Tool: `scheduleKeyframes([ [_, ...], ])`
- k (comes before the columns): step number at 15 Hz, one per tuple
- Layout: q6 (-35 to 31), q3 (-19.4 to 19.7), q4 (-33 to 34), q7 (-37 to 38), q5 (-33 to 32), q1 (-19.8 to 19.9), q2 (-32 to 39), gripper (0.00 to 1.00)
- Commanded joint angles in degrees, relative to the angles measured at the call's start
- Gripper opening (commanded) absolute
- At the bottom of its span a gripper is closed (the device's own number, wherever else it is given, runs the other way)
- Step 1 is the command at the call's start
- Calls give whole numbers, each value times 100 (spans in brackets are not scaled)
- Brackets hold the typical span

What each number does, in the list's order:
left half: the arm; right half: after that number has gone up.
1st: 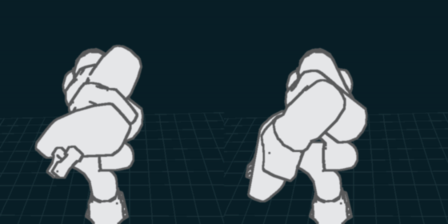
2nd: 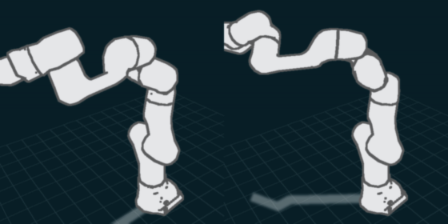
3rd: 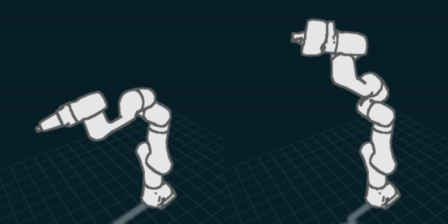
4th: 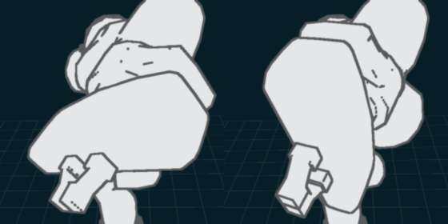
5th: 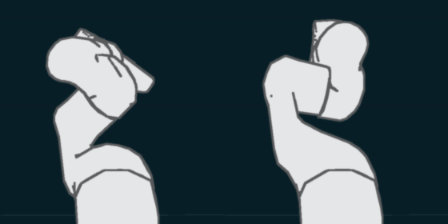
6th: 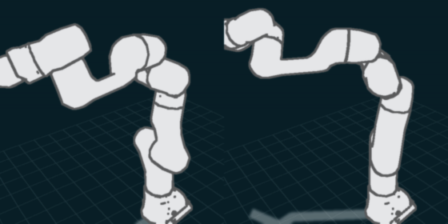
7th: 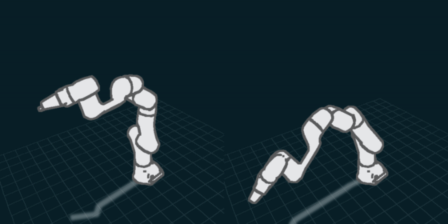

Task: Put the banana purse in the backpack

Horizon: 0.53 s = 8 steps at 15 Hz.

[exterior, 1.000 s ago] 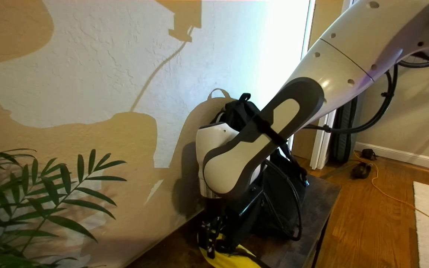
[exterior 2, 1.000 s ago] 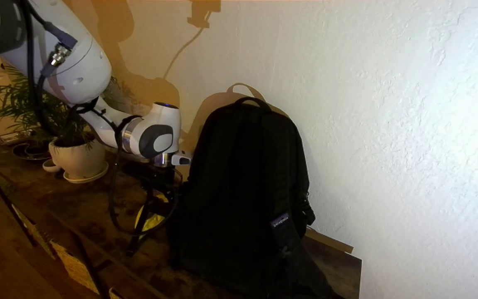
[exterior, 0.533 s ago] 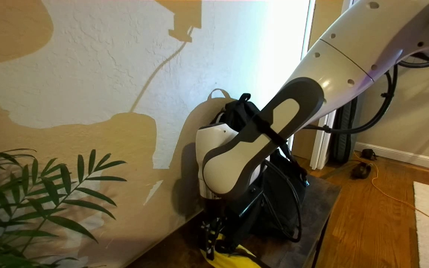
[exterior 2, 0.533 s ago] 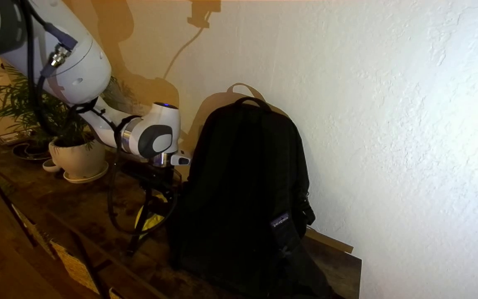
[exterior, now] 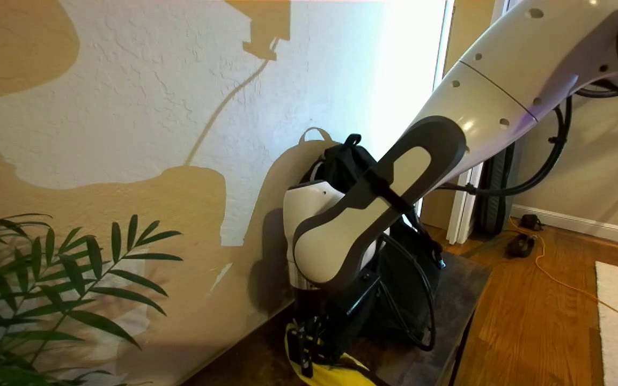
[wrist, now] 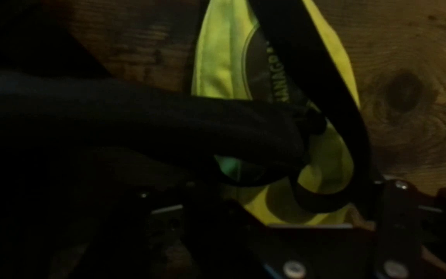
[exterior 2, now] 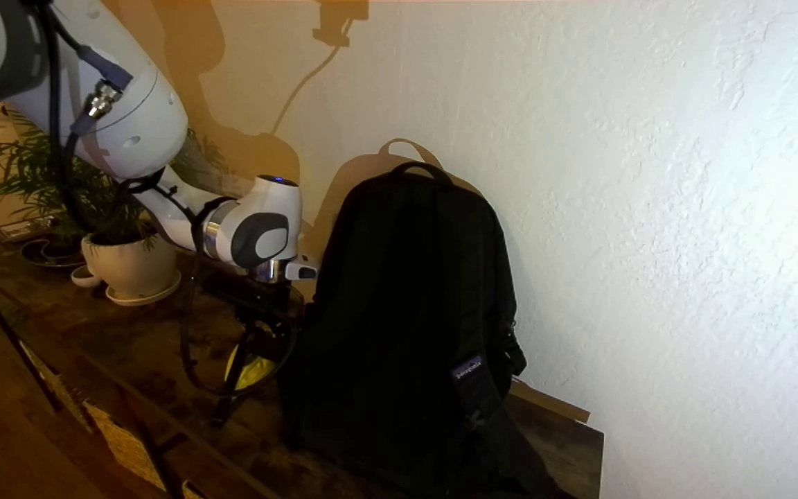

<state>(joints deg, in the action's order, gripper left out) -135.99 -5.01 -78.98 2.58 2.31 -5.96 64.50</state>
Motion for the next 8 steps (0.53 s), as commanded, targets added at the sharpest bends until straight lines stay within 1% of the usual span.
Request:
scheduleKeyframes([
  [1,-46,-99,30,-157,82,60,82,53],
  [6,-72,-147,2,-200,84,51,36,24],
  [8,-120,-144,-79,-207,73,40,-34,19],
])
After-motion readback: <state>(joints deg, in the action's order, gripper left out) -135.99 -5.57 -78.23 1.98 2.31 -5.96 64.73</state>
